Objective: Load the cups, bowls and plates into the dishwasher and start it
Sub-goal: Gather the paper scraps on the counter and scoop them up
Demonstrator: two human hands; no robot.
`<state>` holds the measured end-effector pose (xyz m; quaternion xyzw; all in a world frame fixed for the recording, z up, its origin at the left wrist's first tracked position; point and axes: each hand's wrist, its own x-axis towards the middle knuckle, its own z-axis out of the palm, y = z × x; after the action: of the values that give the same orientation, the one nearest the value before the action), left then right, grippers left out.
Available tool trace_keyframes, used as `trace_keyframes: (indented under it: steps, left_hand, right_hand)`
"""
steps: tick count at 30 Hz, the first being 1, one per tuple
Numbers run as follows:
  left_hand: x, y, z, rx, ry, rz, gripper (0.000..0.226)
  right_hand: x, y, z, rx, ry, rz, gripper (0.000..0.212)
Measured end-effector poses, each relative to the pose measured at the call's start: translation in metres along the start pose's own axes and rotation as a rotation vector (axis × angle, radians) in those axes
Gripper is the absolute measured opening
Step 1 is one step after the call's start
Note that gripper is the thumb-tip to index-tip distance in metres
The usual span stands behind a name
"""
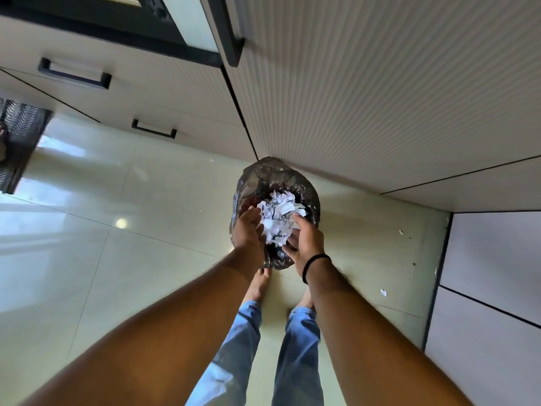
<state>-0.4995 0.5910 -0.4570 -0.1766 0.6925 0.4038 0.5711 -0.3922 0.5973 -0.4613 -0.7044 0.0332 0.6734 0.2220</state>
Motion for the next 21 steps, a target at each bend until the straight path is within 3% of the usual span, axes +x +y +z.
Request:
trace_keyframes:
  steps: [3,9,21]
  left_hand:
    - [-0.020,0.001,0.000,-0.003,-0.025,0.016,0.039]
    - [-0.120,0.030,0.018,0.012,-0.145,0.005,0.025]
    - [-0.410,0.088,0.070,0.246,-0.675,0.115,0.030]
  right_hand:
    - [-0.017,0.000,-0.005,0.050,0.002,-0.006,0.030]
    - [-0.110,-0.023,-0.016,0.234,0.006,-0.047,0.009]
    - [-0.387,-0.118,-0.085,0.628,0.011,-0.558,0.016]
